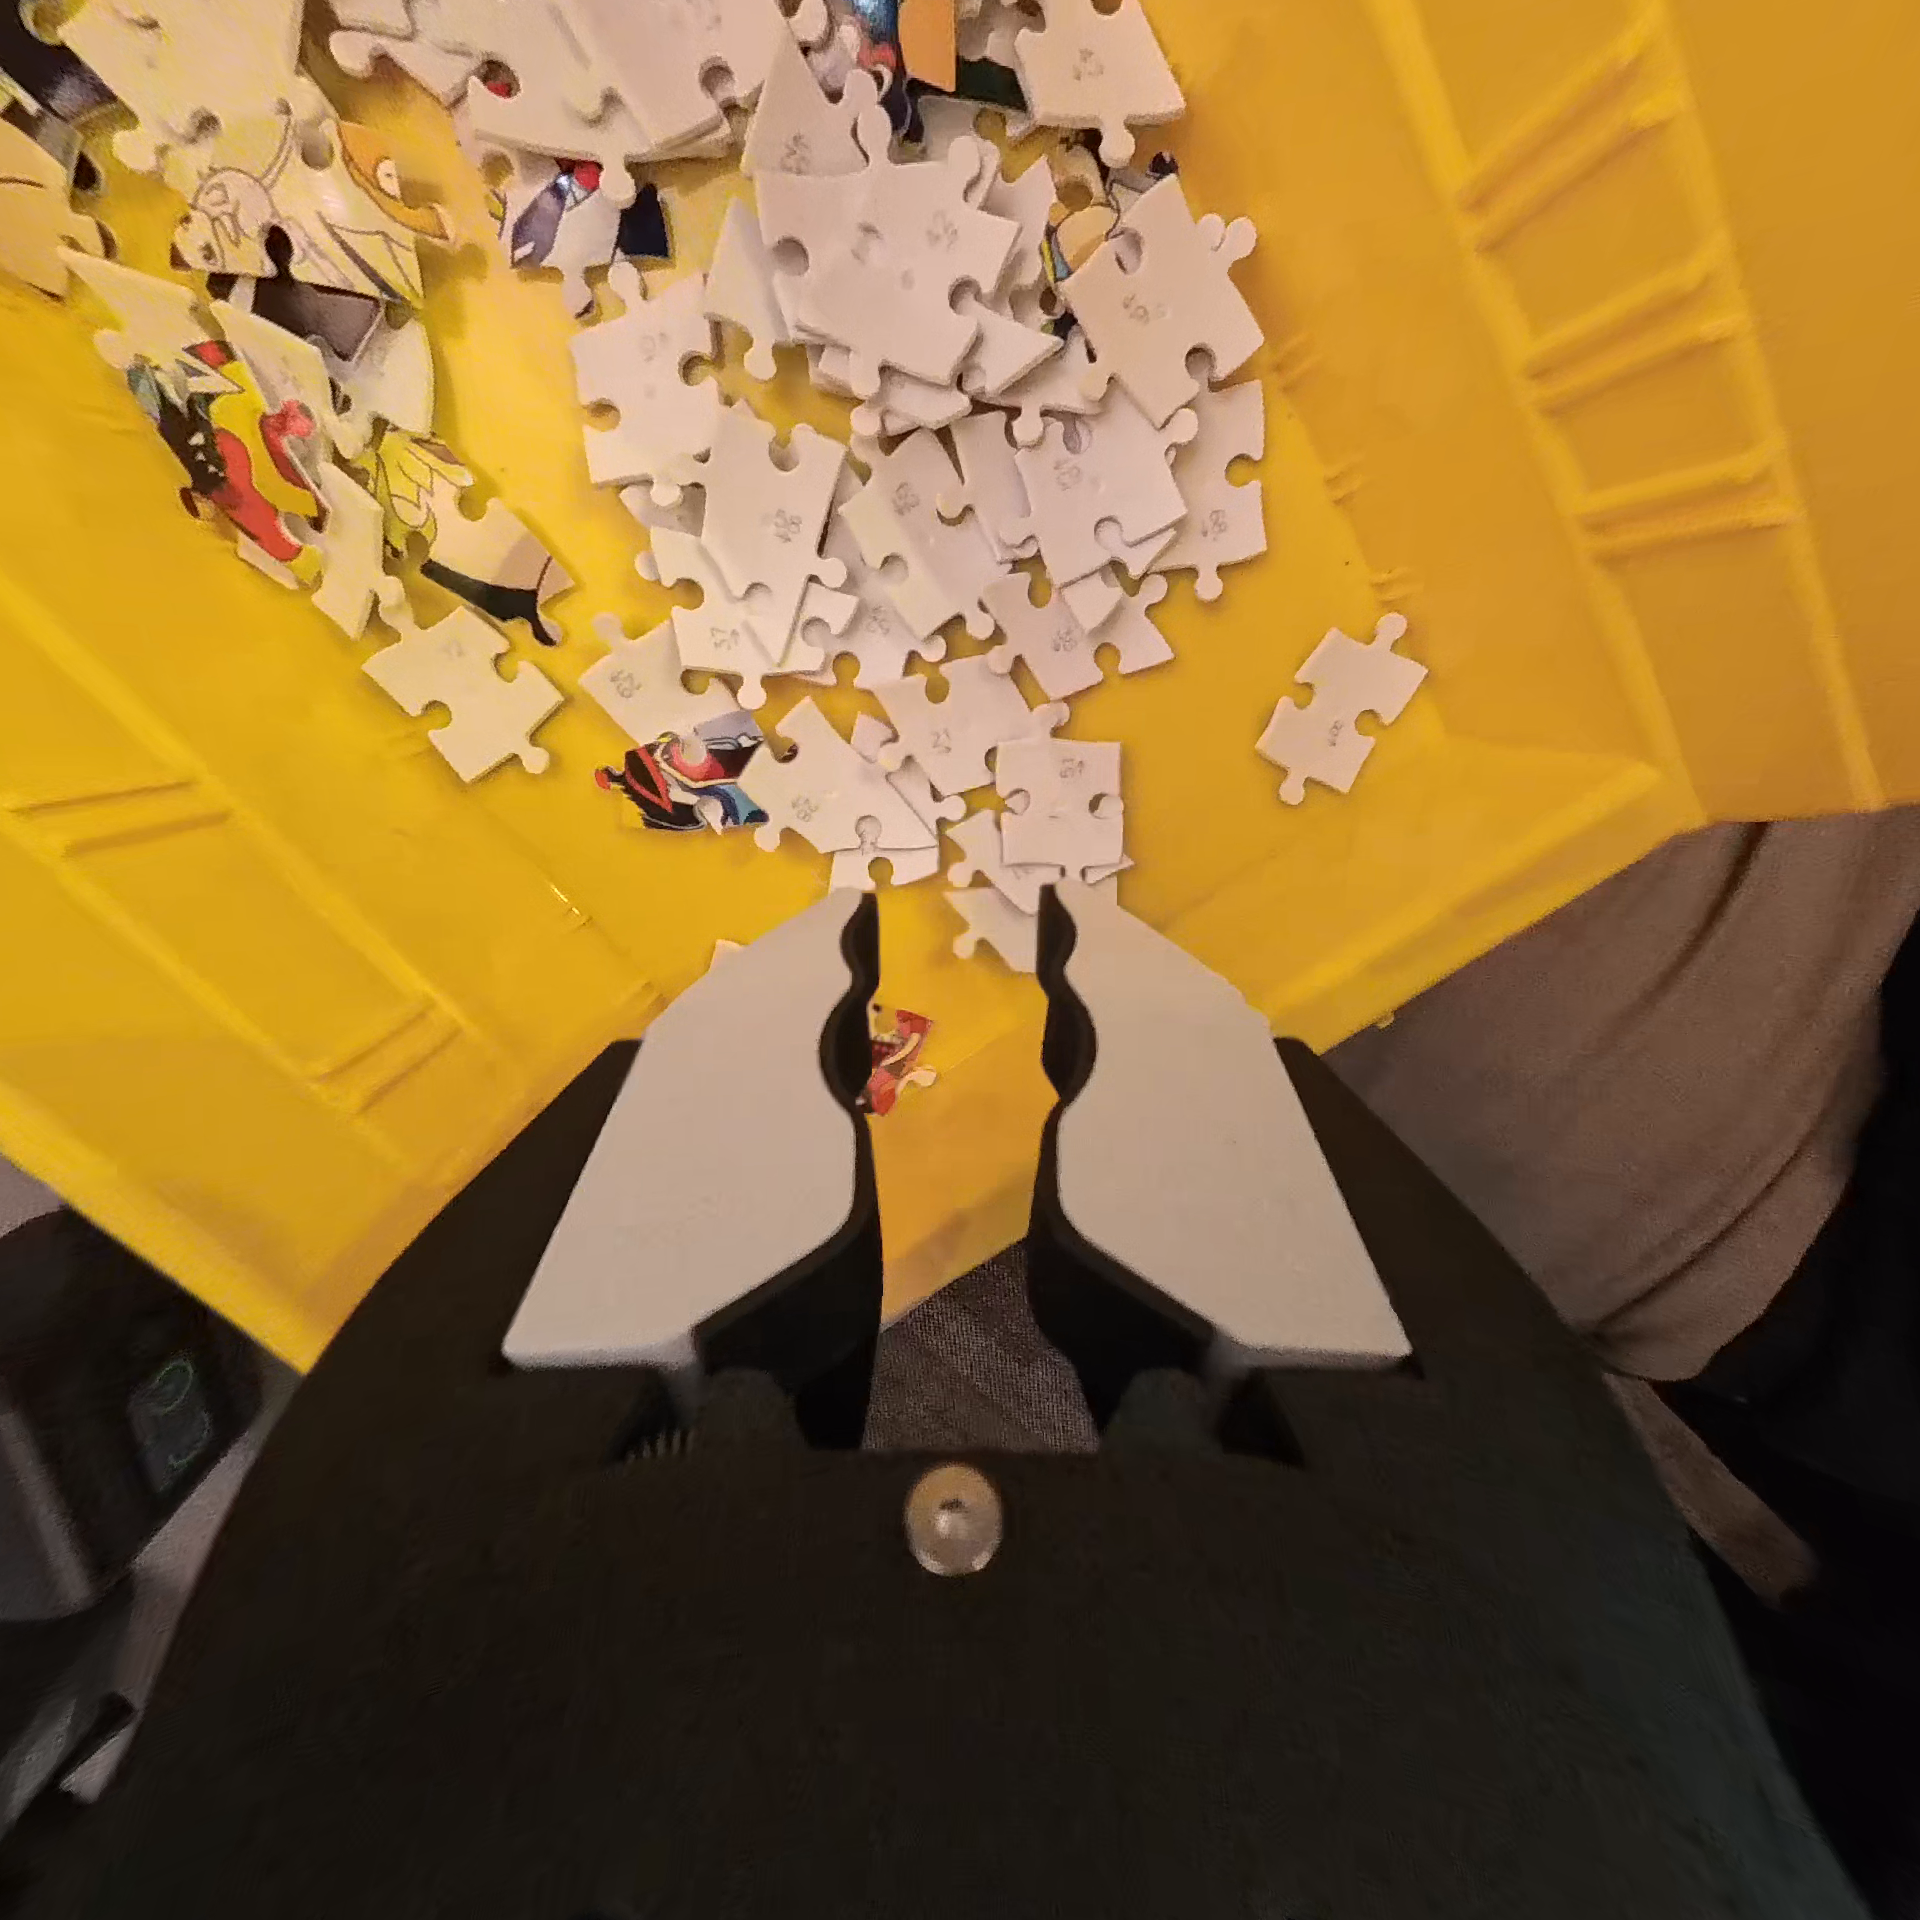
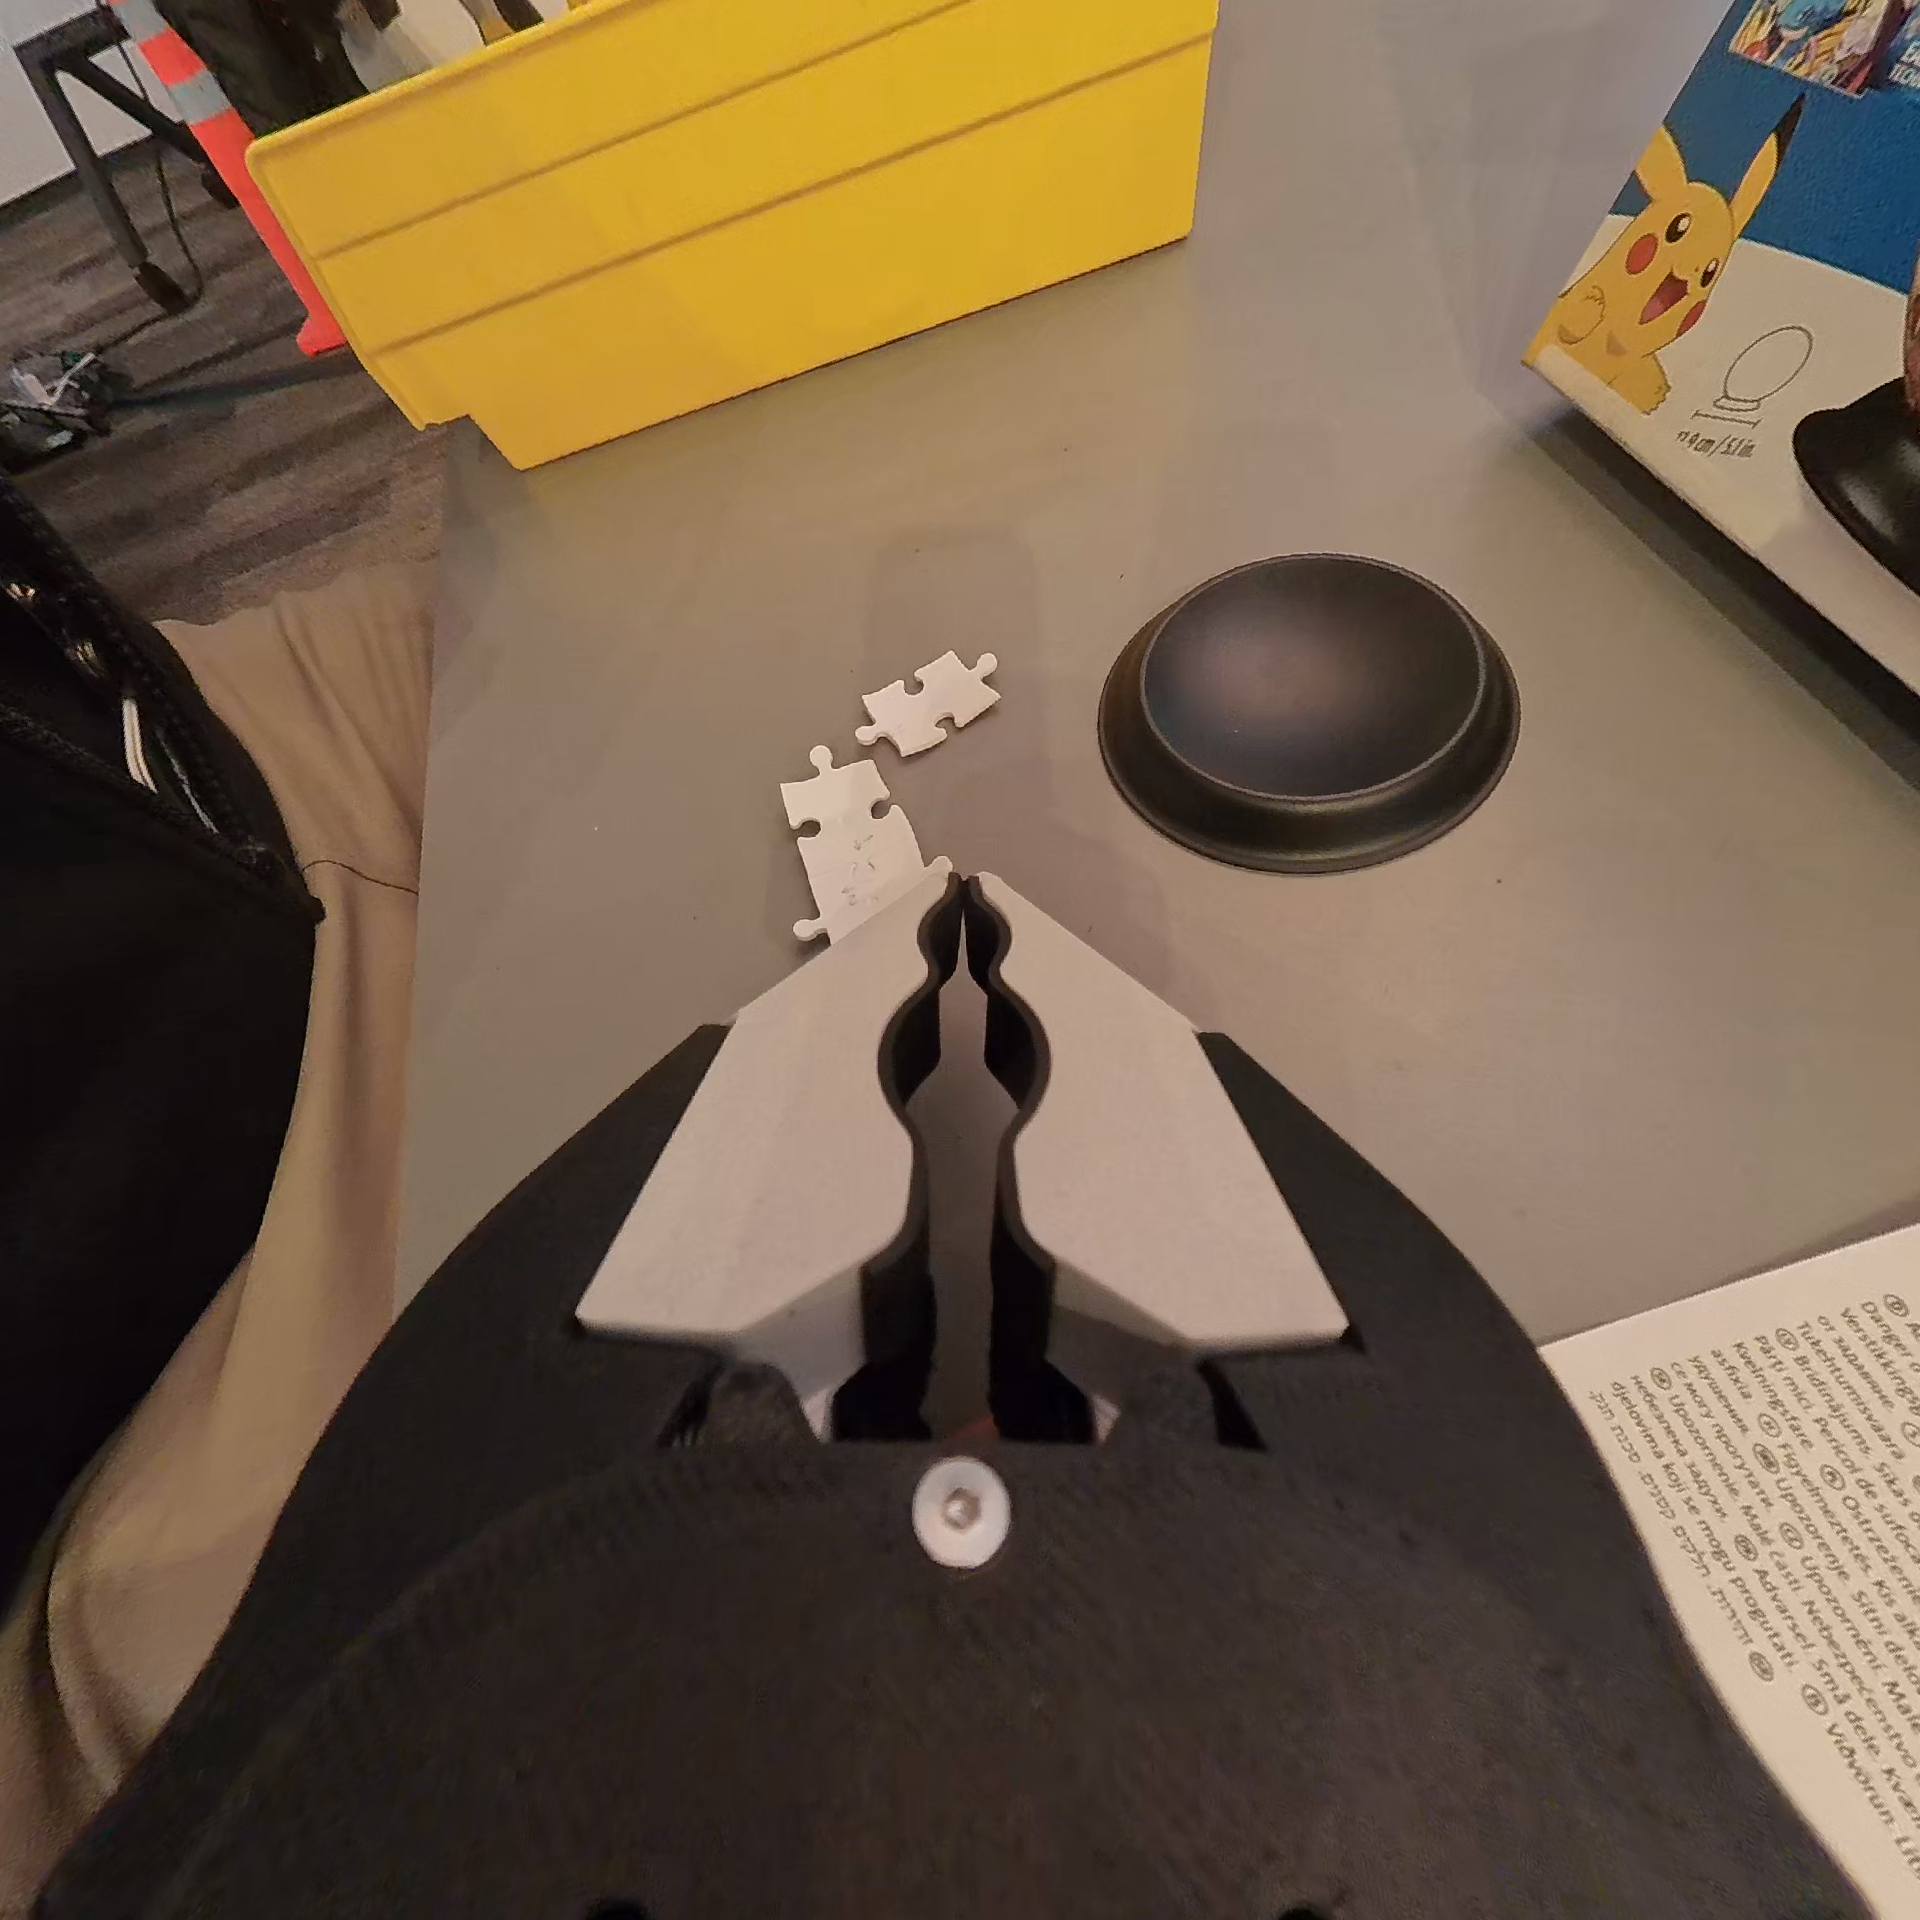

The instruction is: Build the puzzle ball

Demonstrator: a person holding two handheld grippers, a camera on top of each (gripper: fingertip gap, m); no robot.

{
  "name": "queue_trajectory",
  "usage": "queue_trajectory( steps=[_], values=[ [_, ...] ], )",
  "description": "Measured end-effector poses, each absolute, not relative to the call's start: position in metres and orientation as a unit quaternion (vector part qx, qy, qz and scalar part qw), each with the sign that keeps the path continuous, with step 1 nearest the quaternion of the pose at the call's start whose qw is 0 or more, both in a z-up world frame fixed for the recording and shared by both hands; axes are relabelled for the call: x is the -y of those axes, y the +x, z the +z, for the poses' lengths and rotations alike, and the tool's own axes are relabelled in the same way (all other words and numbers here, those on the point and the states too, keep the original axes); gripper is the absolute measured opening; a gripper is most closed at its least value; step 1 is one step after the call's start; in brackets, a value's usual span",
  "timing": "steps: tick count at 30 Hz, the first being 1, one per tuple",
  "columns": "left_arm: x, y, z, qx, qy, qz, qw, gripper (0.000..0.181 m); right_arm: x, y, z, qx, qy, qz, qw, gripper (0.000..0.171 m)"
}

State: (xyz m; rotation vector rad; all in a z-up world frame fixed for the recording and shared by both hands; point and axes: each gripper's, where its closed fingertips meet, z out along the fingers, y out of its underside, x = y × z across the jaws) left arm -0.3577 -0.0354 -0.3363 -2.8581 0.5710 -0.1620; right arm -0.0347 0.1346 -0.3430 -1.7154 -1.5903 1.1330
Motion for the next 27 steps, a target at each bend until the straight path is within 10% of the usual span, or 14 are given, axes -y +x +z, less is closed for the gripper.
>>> queue_trajectory(
  steps=[19,27],
  values=[
    [-0.030,-0.354,-0.305,-0.189,-0.949,-0.055,0.248,0.008,-0.135,-0.035,-0.343,0.589,-0.637,0.419,0.267,0.000],
    [-0.070,-0.332,-0.332,-0.272,-0.938,-0.035,0.213,0.034,-0.136,-0.035,-0.344,0.587,-0.641,0.420,0.262,0.000]
  ],
)
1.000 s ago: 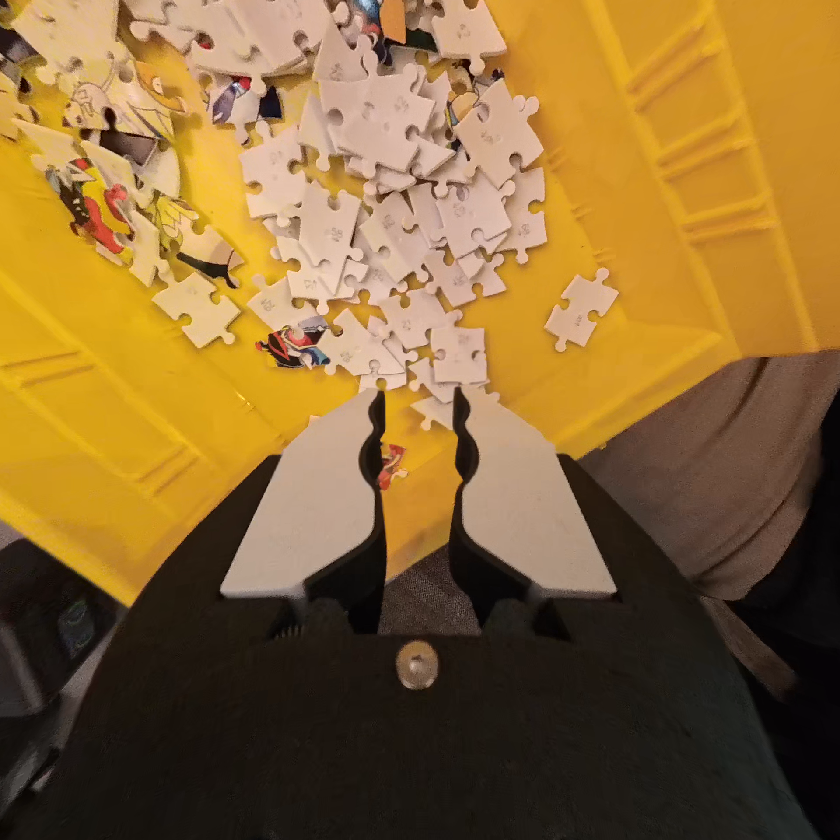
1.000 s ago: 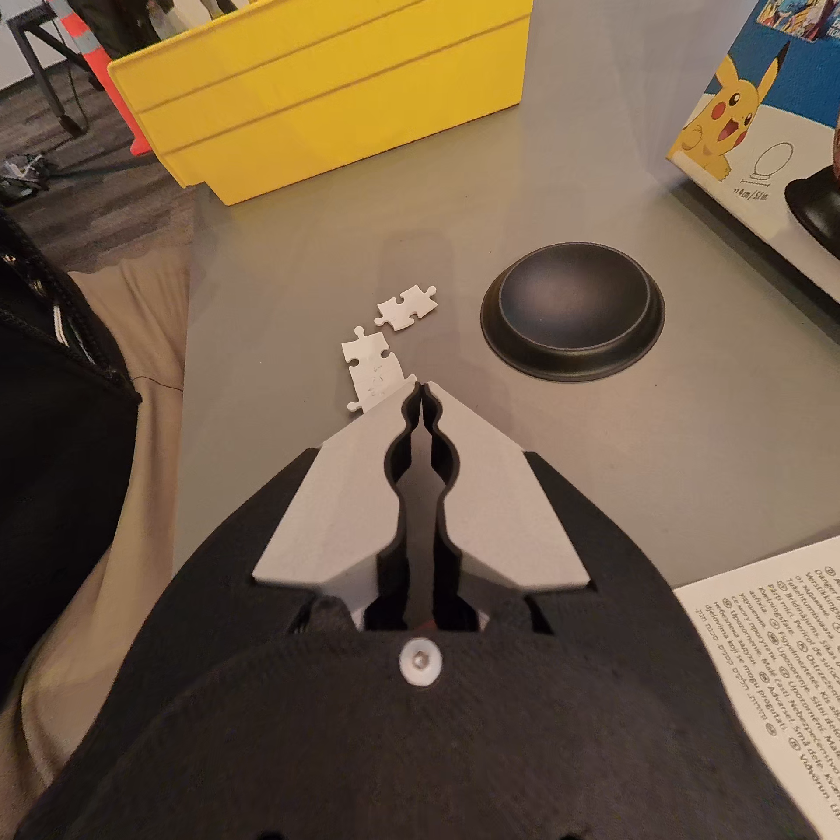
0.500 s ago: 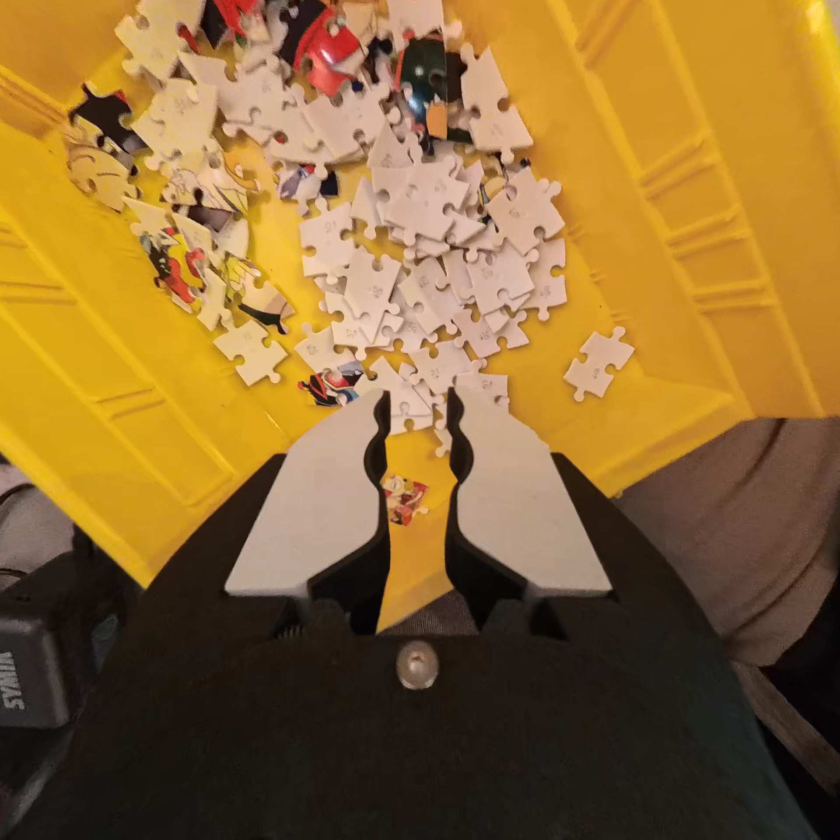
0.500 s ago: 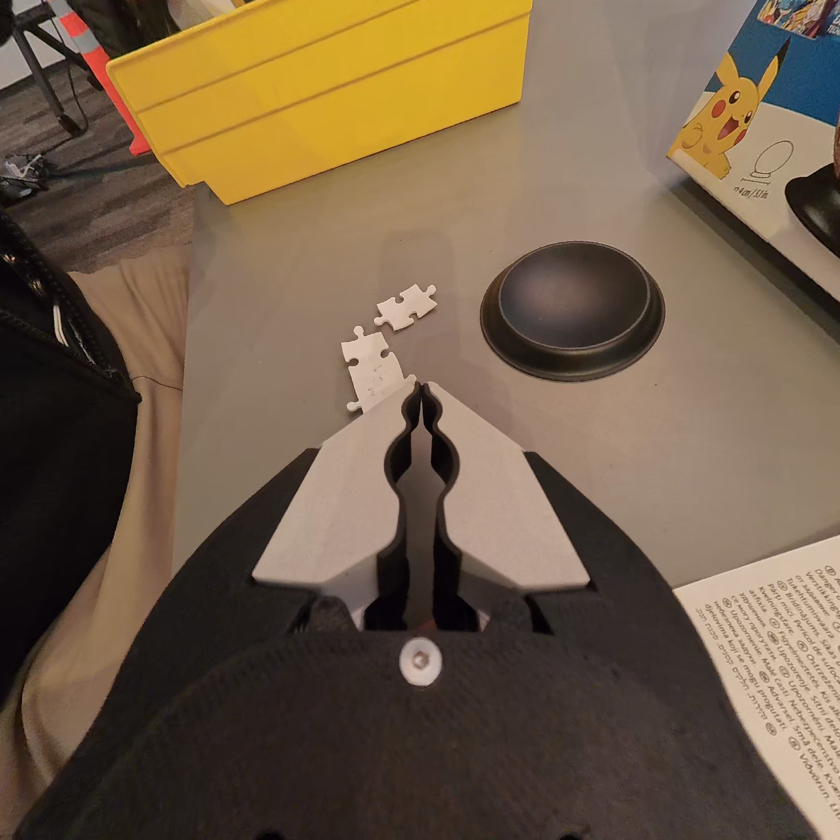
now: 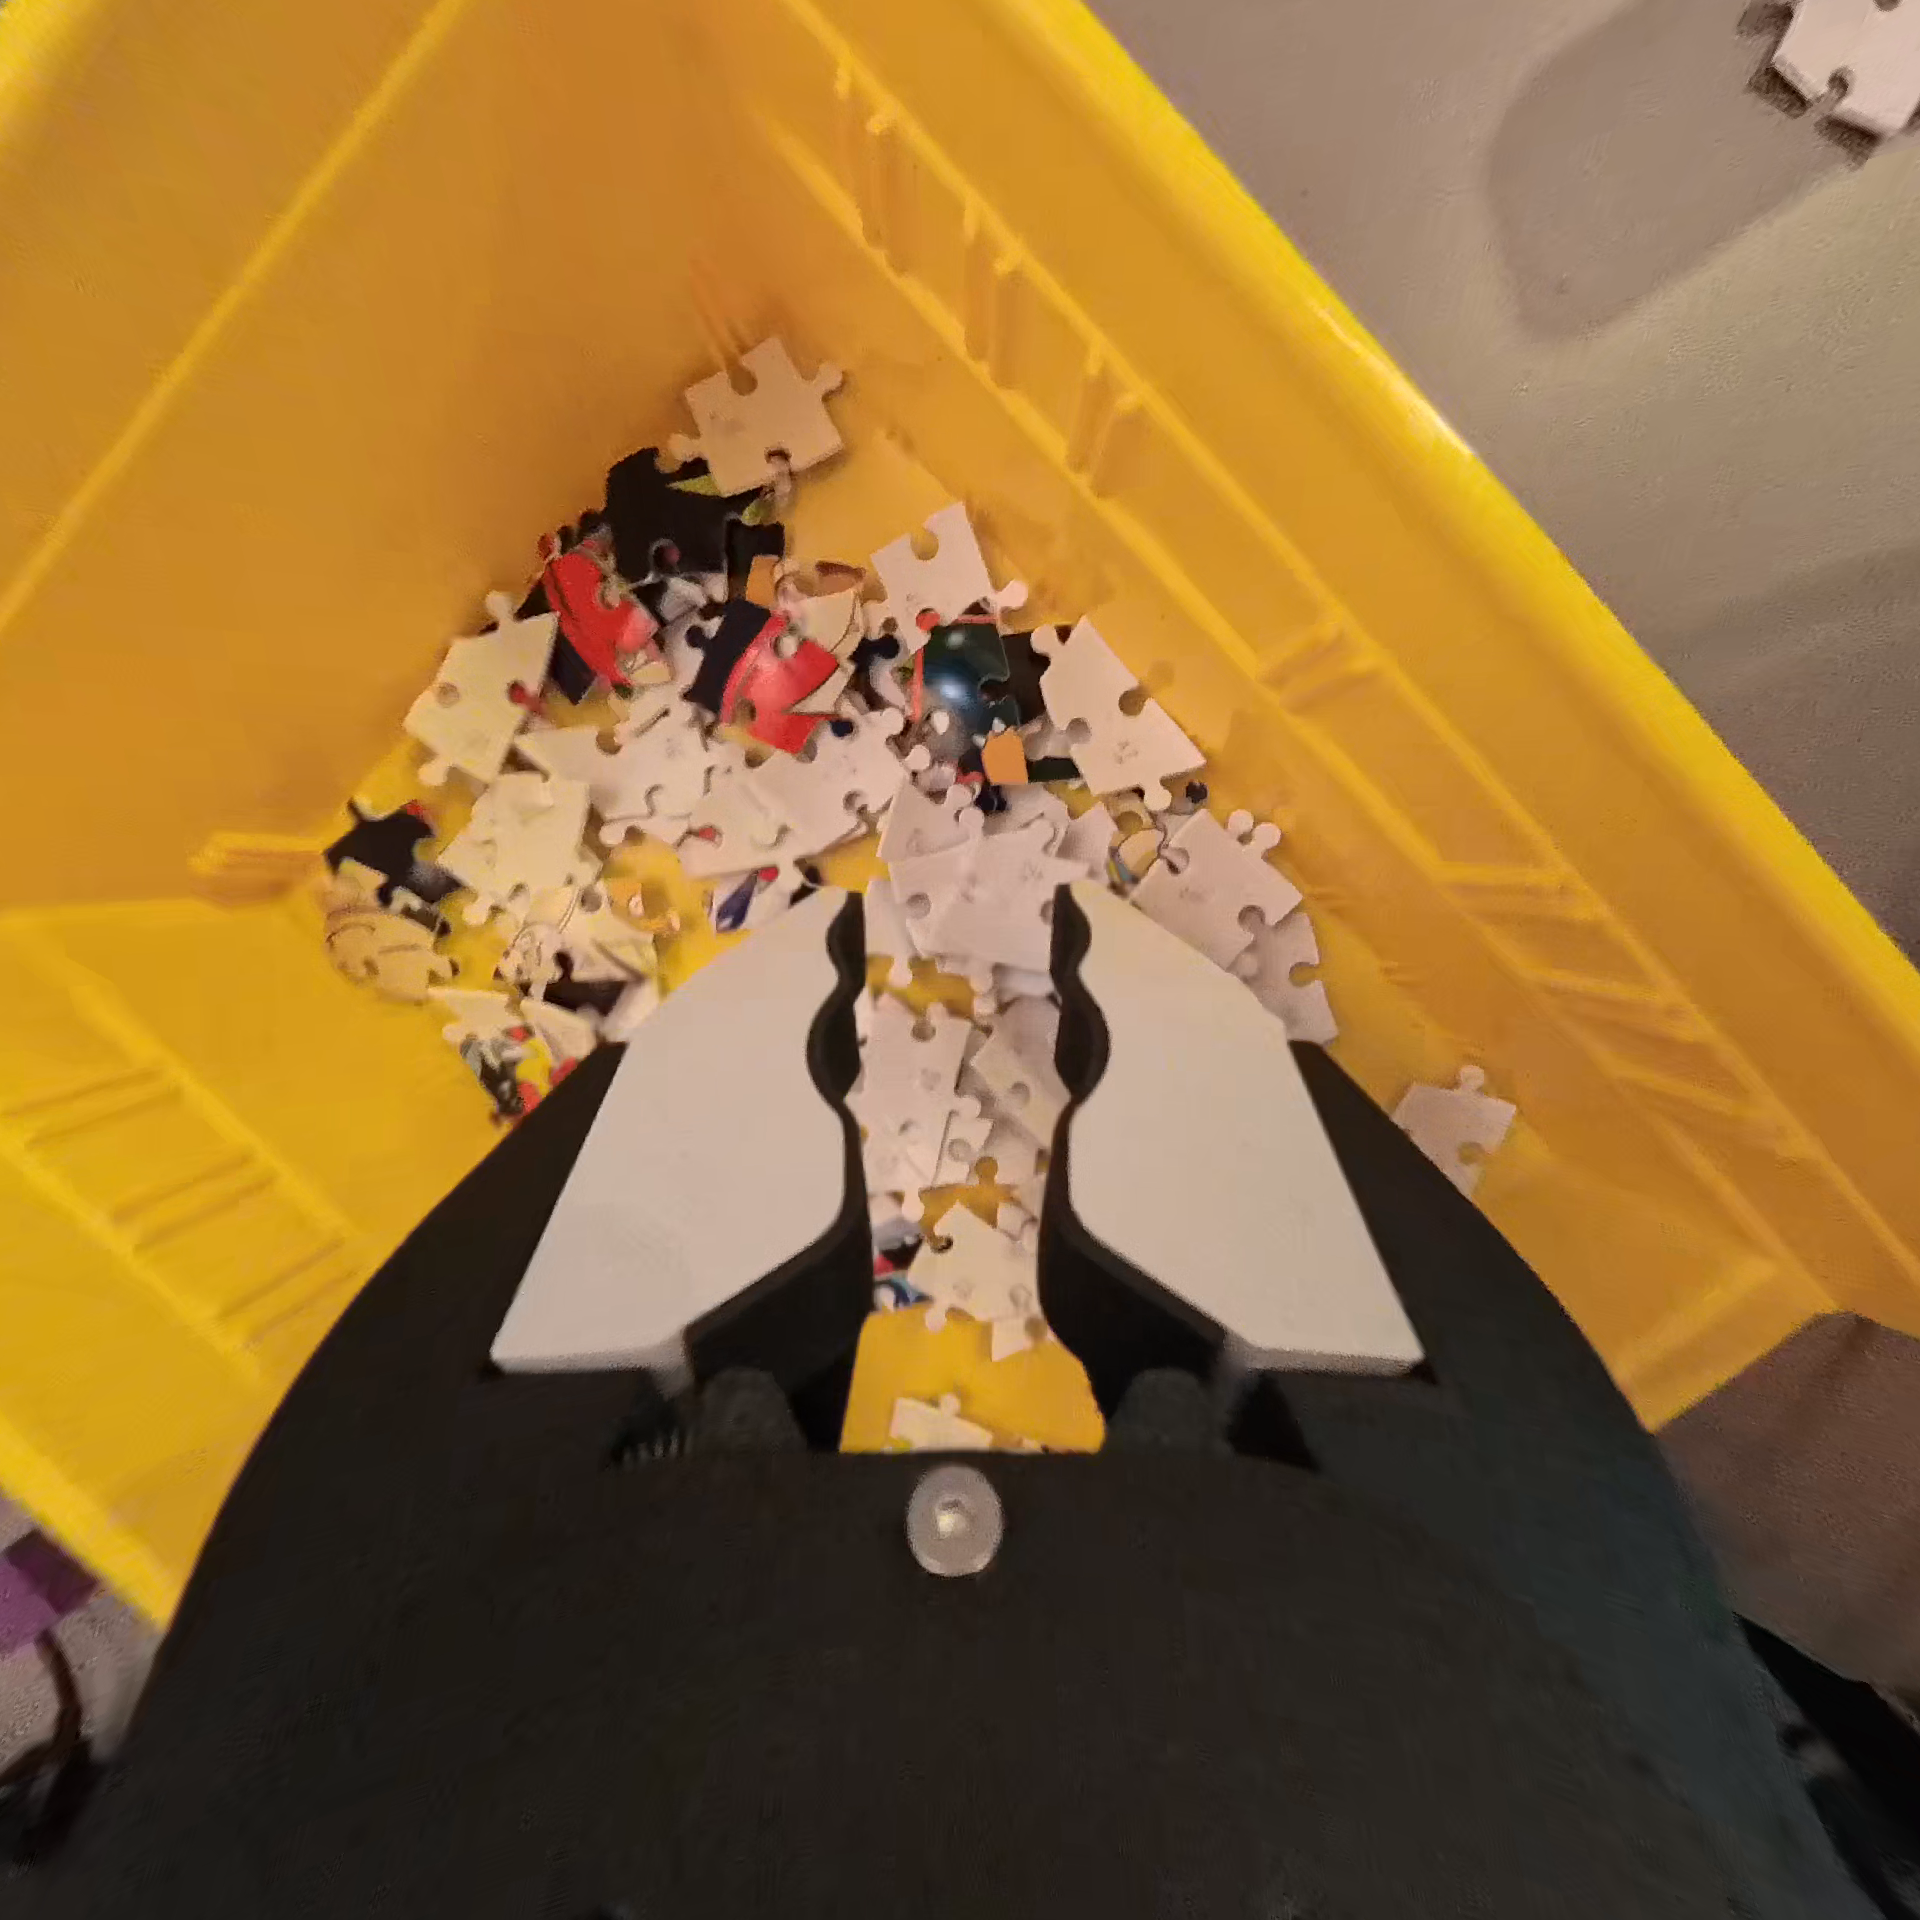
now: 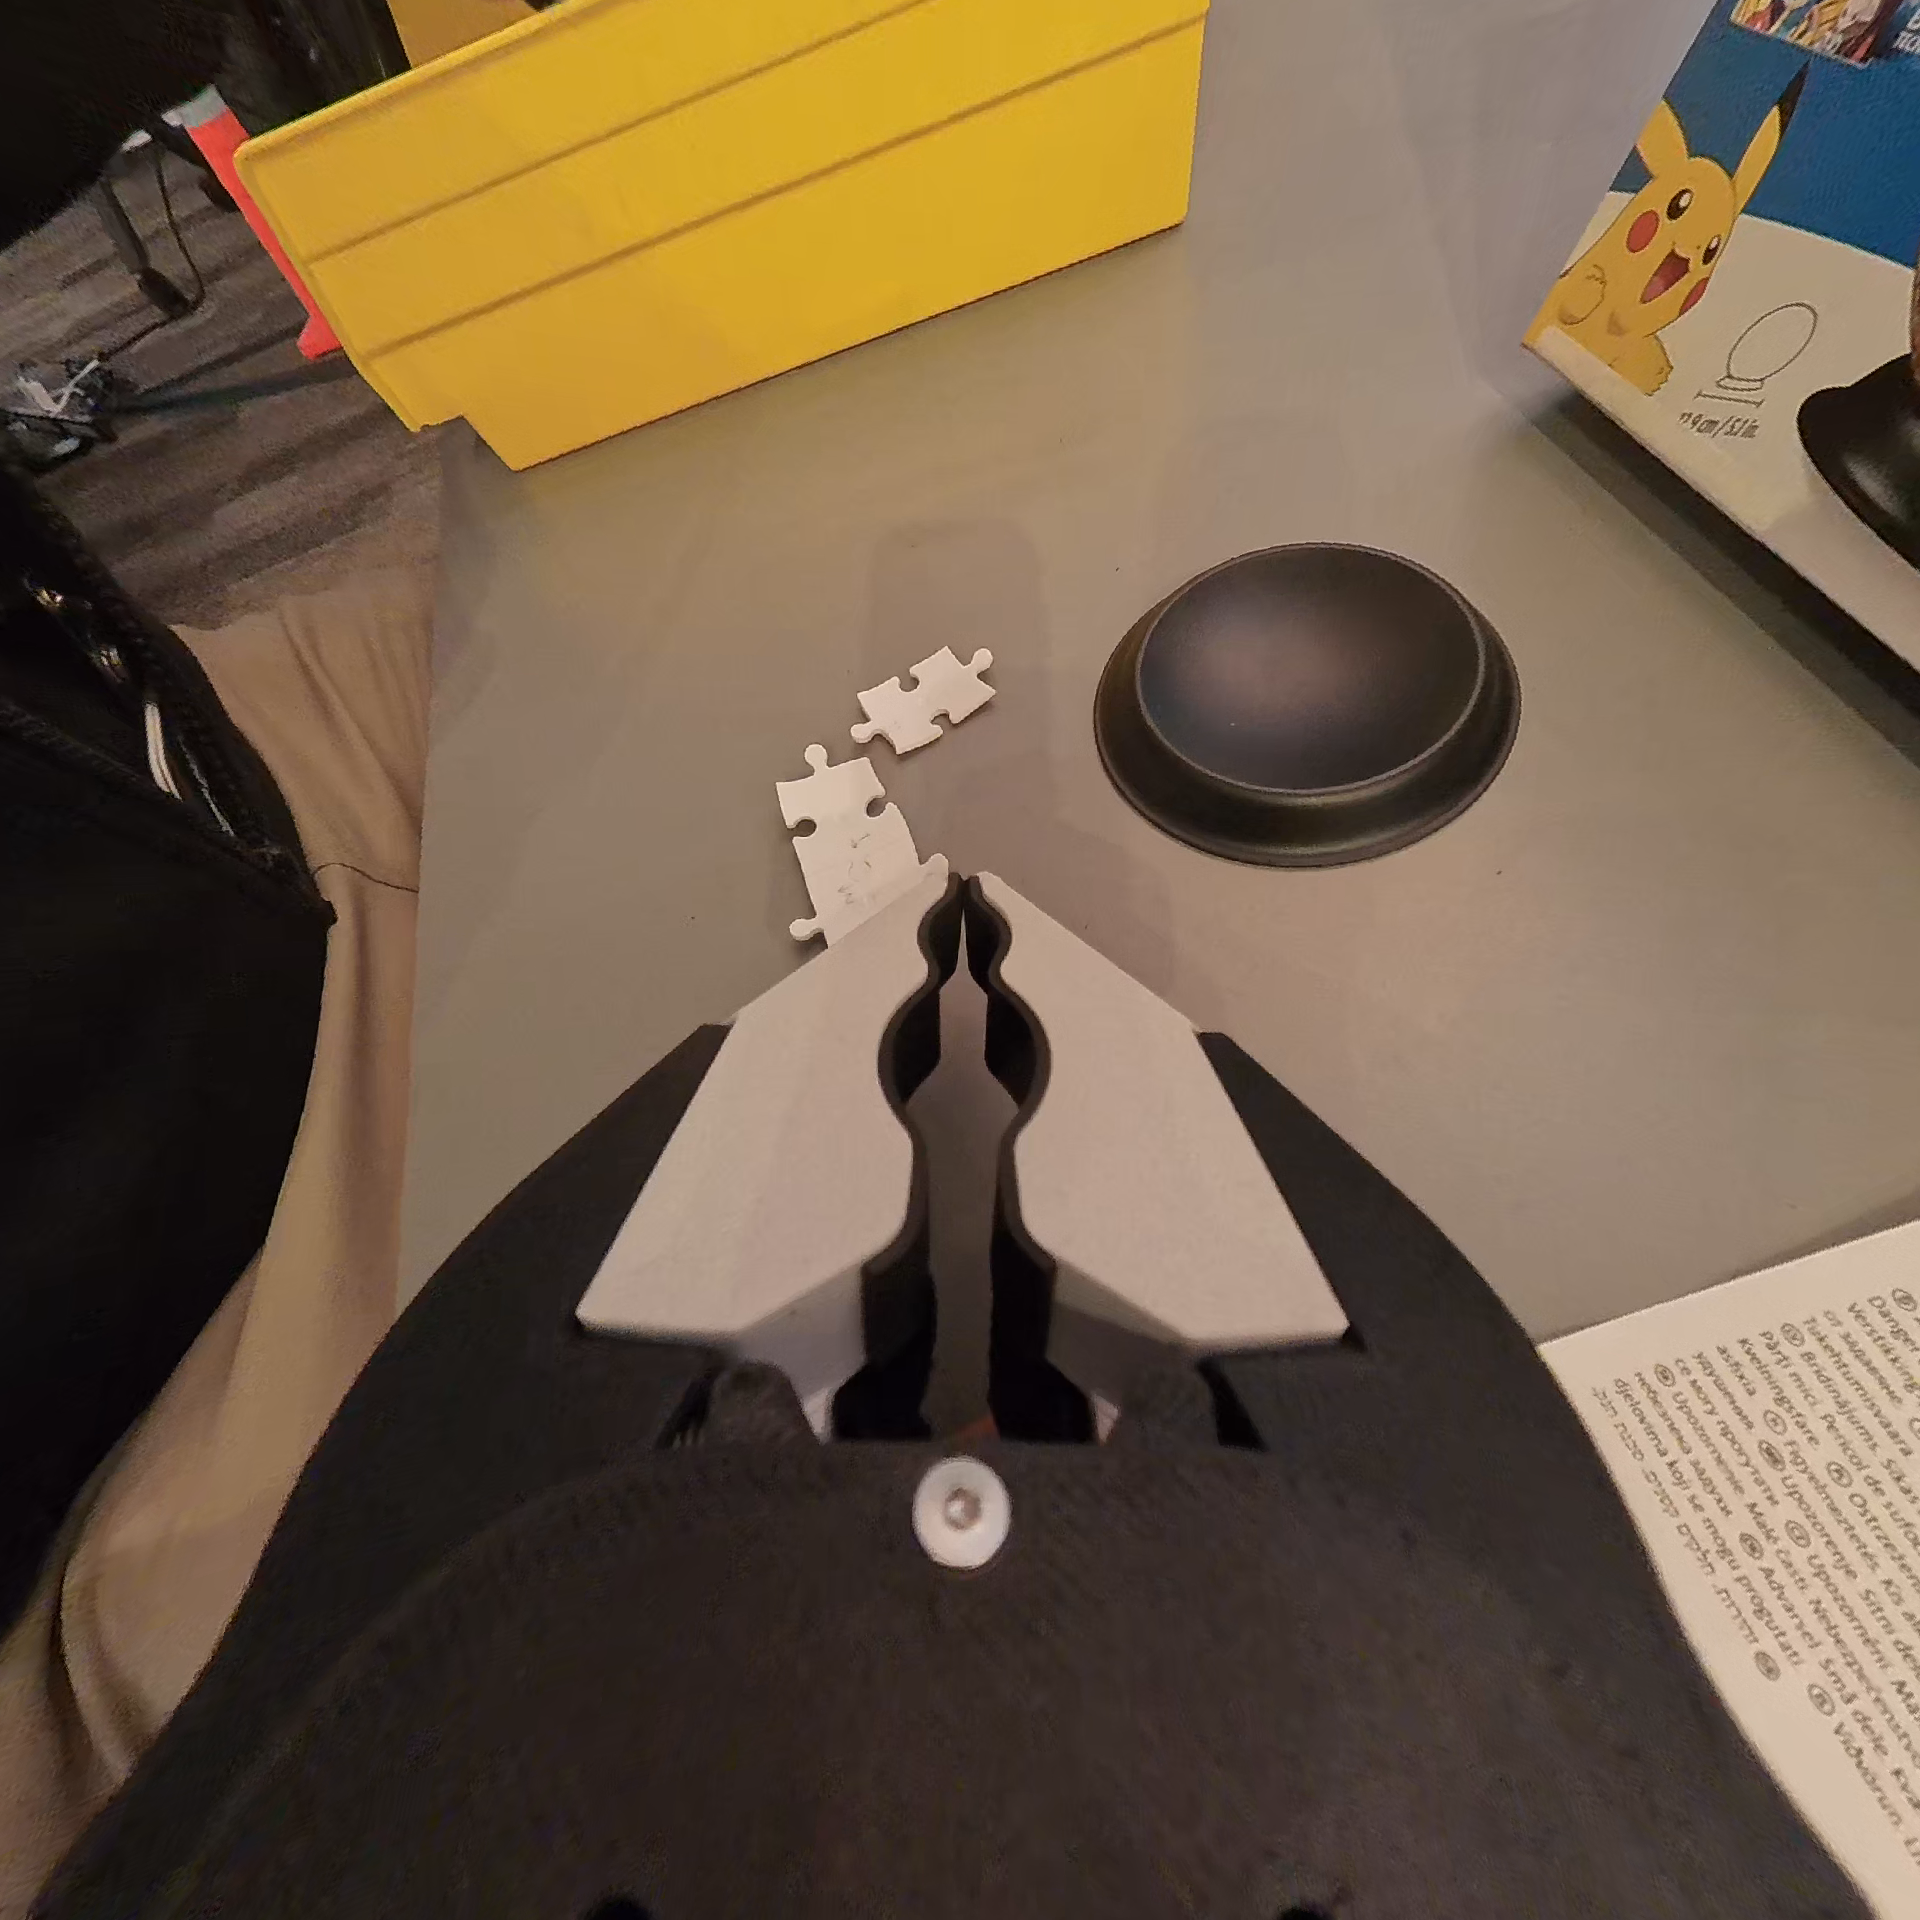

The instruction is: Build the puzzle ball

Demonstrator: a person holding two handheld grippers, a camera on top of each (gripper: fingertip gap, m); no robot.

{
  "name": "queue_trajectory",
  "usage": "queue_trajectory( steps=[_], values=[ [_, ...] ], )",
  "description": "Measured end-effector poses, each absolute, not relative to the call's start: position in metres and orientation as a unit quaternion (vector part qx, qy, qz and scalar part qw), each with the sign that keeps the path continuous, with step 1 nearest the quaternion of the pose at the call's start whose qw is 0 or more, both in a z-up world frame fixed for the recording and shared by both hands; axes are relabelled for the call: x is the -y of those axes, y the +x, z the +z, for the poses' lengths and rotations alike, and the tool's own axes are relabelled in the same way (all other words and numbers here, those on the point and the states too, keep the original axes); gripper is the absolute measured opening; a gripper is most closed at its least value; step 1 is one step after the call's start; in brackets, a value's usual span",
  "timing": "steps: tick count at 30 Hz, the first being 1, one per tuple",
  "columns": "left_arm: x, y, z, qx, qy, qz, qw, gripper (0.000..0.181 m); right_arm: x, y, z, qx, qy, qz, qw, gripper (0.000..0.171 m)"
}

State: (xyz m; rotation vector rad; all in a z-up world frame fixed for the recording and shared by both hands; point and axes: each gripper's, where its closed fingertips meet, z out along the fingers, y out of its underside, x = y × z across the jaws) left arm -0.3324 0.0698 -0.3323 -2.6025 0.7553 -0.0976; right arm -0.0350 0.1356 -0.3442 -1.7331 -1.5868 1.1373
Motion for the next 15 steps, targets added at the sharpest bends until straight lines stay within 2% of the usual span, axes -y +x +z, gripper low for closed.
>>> queue_trajectory(
  steps=[6,9,10,11,15],
  values=[
    [-0.092,-0.312,-0.369,-0.305,-0.936,-0.048,0.167,0.035,-0.137,-0.035,-0.344,0.583,-0.644,0.421,0.262,0.000],
    [-0.097,-0.312,-0.372,-0.294,-0.940,-0.054,0.167,0.036,-0.138,-0.035,-0.344,0.580,-0.645,0.423,0.261,0.000],
    [-0.097,-0.313,-0.372,-0.290,-0.941,-0.054,0.167,0.033,-0.138,-0.035,-0.344,0.580,-0.646,0.424,0.260,0.000],
    [-0.098,-0.315,-0.370,-0.284,-0.942,-0.052,0.172,0.022,-0.138,-0.035,-0.344,0.579,-0.647,0.424,0.259,0.000],
    [-0.090,-0.326,-0.373,-0.254,-0.951,-0.063,0.162,0.022,-0.139,-0.035,-0.343,0.576,-0.647,0.428,0.257,0.000]
  ],
)
